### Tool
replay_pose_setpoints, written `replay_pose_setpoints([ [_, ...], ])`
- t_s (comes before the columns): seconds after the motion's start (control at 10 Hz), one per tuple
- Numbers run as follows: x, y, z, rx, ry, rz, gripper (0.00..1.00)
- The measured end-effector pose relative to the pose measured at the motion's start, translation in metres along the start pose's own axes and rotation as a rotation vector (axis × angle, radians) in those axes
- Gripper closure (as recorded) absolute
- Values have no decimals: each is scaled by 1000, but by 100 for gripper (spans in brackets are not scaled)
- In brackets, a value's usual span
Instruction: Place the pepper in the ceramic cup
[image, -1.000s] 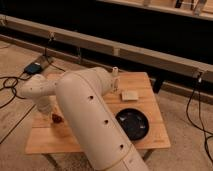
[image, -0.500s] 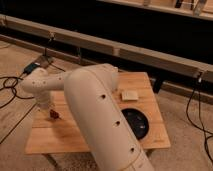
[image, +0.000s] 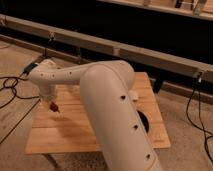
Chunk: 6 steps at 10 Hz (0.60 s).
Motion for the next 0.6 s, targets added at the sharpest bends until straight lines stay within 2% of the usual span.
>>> replay_pose_setpoints([
  [0.2, -2, -17, -11, 7, -42, 41, 100],
  [0.6, -18, -31, -39, -13, -147, 100, 100],
])
